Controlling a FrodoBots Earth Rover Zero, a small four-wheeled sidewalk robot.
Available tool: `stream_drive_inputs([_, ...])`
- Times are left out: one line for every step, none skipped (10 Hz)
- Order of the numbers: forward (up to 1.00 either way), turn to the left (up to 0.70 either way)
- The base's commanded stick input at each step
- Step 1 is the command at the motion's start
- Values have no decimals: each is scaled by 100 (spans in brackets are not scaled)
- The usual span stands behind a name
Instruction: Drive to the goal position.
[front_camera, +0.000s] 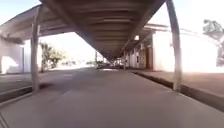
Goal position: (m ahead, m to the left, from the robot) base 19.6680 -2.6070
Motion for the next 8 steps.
stream_drive_inputs([93,1])
stream_drive_inputs([93,1])
stream_drive_inputs([93,1])
stream_drive_inputs([93,1])
stream_drive_inputs([93,1])
stream_drive_inputs([93,1])
stream_drive_inputs([93,1])
stream_drive_inputs([93,1])
